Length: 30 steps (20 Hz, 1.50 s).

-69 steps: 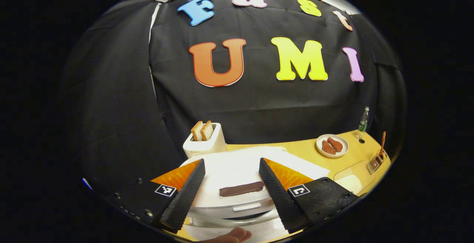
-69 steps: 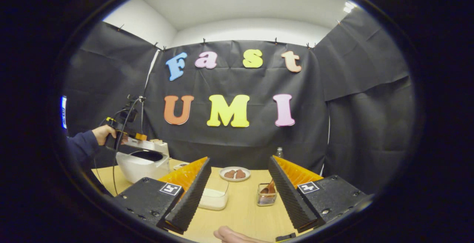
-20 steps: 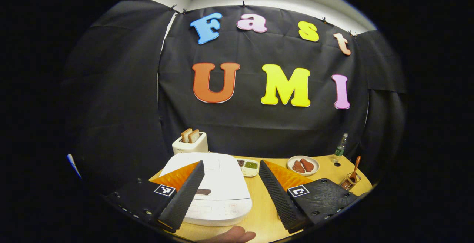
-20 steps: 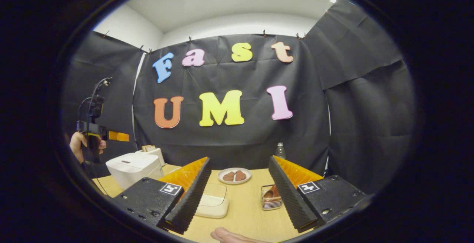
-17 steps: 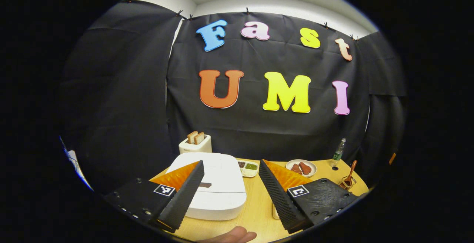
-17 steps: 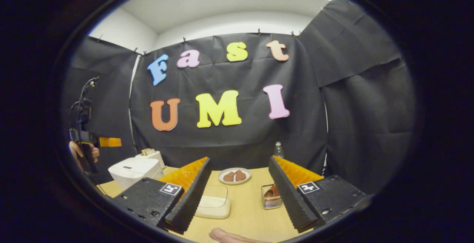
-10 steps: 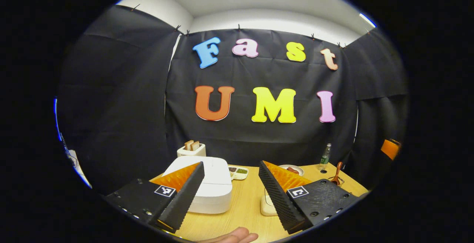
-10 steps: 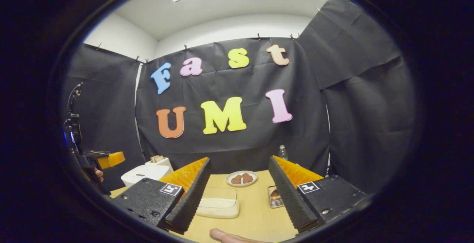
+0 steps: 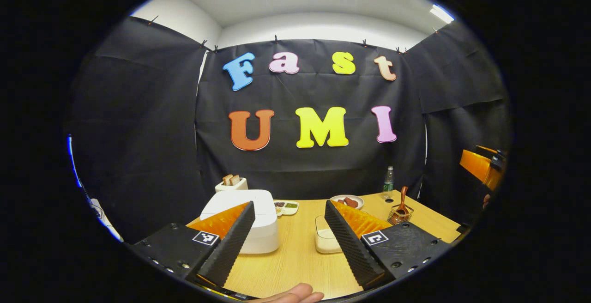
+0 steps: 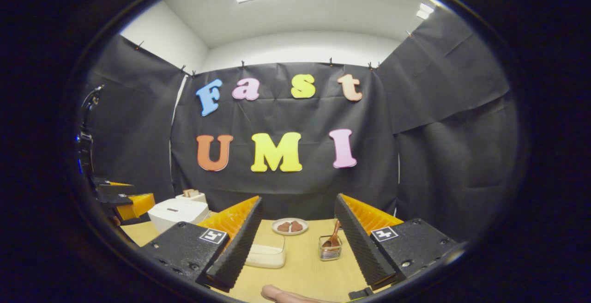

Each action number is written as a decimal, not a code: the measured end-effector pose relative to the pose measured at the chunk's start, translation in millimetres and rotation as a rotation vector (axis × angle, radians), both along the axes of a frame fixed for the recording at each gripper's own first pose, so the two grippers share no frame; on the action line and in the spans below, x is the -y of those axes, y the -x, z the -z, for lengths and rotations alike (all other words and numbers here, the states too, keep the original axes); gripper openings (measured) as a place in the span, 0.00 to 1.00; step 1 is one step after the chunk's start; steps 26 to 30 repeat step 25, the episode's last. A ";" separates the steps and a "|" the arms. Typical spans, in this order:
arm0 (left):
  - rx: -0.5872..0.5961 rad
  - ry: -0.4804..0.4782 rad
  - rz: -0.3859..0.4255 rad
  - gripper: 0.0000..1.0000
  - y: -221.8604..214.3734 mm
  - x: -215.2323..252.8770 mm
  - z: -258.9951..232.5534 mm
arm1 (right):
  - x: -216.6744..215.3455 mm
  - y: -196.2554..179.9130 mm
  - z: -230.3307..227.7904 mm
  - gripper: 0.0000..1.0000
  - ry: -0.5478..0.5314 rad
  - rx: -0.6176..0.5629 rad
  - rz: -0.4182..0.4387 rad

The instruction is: Close the left gripper, press the button to open the rice cooker; take a wooden spoon from the chopstick holder with the right hand, scoop a spoonful of rice and pour it into the rice cooker, then put the wooden spoon back into the chopstick holder.

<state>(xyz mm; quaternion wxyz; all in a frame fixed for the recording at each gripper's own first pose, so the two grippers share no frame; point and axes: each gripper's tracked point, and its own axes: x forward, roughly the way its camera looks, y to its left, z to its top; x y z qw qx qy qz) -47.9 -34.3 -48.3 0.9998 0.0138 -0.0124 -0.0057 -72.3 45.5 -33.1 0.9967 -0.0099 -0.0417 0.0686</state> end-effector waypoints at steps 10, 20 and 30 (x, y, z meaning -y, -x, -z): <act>0.087 -0.030 0.030 0.97 39.6 3.8 -31.0 | 13.7 20.4 -0.2 0.98 0.034 0.022 -0.007; 0.107 -0.011 0.045 0.96 45.1 3.3 -30.1 | 25.0 15.0 16.1 0.94 0.025 -0.031 0.007; 0.124 0.004 0.074 0.96 49.8 5.4 -25.8 | 25.1 15.7 21.3 0.94 0.026 -0.034 0.013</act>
